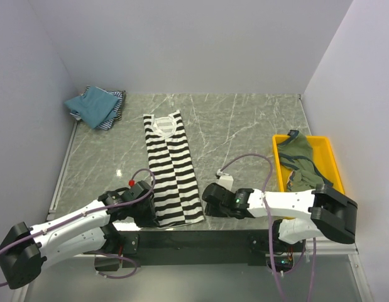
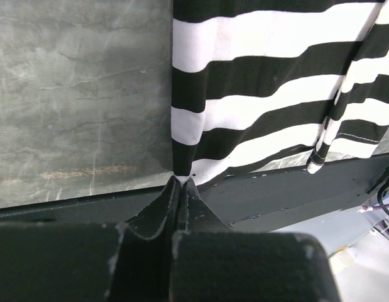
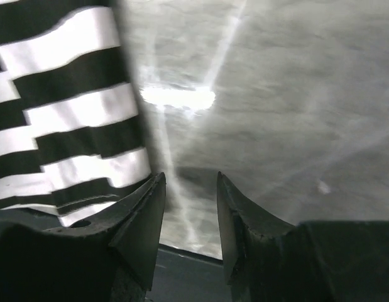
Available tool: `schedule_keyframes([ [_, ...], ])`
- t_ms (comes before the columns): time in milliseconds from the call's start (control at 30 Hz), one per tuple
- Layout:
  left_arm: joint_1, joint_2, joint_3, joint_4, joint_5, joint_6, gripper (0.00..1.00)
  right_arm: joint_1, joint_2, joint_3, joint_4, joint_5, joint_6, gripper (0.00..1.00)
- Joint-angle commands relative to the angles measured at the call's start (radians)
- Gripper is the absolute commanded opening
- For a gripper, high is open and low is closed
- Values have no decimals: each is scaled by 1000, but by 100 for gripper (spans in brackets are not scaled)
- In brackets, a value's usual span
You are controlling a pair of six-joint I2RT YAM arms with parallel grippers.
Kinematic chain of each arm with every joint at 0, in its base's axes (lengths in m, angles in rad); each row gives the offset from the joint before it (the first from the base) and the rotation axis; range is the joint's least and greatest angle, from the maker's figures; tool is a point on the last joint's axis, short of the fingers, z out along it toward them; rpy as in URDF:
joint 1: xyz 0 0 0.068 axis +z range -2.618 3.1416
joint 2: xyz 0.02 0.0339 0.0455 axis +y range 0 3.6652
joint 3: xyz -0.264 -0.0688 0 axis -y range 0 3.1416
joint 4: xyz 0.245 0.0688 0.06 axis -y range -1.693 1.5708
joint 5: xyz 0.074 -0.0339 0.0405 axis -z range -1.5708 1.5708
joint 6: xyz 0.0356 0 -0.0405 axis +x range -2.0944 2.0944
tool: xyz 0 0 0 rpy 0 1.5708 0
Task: Fold and stack the tank tops
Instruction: Fold the tank top
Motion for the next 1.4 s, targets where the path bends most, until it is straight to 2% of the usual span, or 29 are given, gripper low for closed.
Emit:
schedule_keyframes([
  [0, -5, -18, 26, -25, -19, -4, 0, 24, 37, 48, 24, 11, -14, 45],
  [167, -5, -26, 11, -22, -11, -9, 0, 42, 18, 39, -1, 26, 15, 45],
  [367, -5, -21, 23, -33, -19, -1, 1, 52, -58, 39, -22, 45, 8, 36],
  [533, -5, -17, 23, -31, -18, -2, 1, 62, -85, 54, -28, 51, -1, 33],
  [933, -5, -15, 21, -29, -19, -2, 1, 99, 32, 120, 16, 14, -37, 20],
  [1167, -5, -9, 29, -37, -22, 4, 1, 124, 121, 137, 19, -23, -52, 19],
  [1367, -4, -6, 34, -37, -21, 5, 1, 144, 158, 142, -47, -19, -41, 19],
])
